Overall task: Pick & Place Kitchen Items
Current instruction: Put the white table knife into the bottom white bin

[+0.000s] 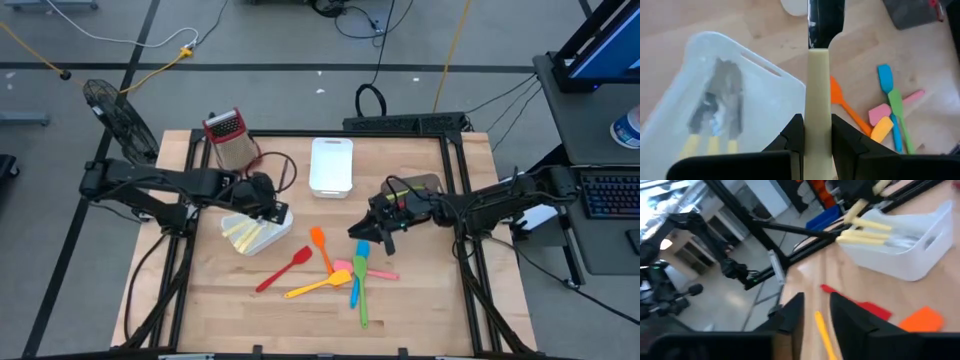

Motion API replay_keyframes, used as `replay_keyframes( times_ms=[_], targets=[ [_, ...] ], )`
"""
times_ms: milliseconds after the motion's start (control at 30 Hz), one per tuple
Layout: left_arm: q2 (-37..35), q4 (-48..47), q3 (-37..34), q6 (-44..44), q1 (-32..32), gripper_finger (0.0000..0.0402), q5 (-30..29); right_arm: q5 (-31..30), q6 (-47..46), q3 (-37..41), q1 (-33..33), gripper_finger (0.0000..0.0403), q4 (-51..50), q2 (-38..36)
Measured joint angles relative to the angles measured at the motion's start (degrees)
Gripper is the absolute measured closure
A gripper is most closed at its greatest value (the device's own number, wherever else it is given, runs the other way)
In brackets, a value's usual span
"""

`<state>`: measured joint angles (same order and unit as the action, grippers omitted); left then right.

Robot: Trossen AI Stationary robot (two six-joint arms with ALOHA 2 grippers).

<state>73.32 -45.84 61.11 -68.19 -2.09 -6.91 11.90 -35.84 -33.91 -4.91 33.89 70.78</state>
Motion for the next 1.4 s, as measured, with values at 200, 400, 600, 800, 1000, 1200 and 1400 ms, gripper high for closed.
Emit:
replay_keyframes(
  times_ms=[200, 400, 600, 800, 1000, 1200, 1400],
  targets=[
    [0.1, -4.6, 0.0, -0.2, -0.7, 0.035, 3.1, -0.1, 4.1, 0.0, 0.4, 0.0397, 0.4, -0.3],
    [0.2, -12.5, 0.0, 0.6, -0.7, 0.035, 6.2, -0.2, 6.6, 0.0, 0.4, 0.0401, 0.9, -0.3],
    [0.2, -17.4, 0.0, 1.9, -0.7, 0.035, 7.4, -5.0, 13.8, 0.0, 0.5, 0.0402, 2.0, -0.3],
    [2.8, -22.4, 0.4, 6.2, -2.1, 0.035, 8.6, -7.6, 18.5, 0.0, 0.5, 0.0402, 2.7, -0.9],
    [11.7, -41.6, 9.3, 14.0, -3.3, 0.035, 6.5, -7.5, 19.6, 0.0, 1.7, 0.0402, 2.2, -3.3],
    [18.5, -43.3, 15.8, 24.2, -2.4, 0.035, 8.7, -7.4, 20.7, 0.0, 3.3, 0.0402, 1.2, -5.4],
    [20.9, -44.4, 15.5, 26.1, -1.4, 0.035, 13.9, -7.4, 20.7, 0.0, 3.5, 0.0403, -4.8, -8.0]
  ],
)
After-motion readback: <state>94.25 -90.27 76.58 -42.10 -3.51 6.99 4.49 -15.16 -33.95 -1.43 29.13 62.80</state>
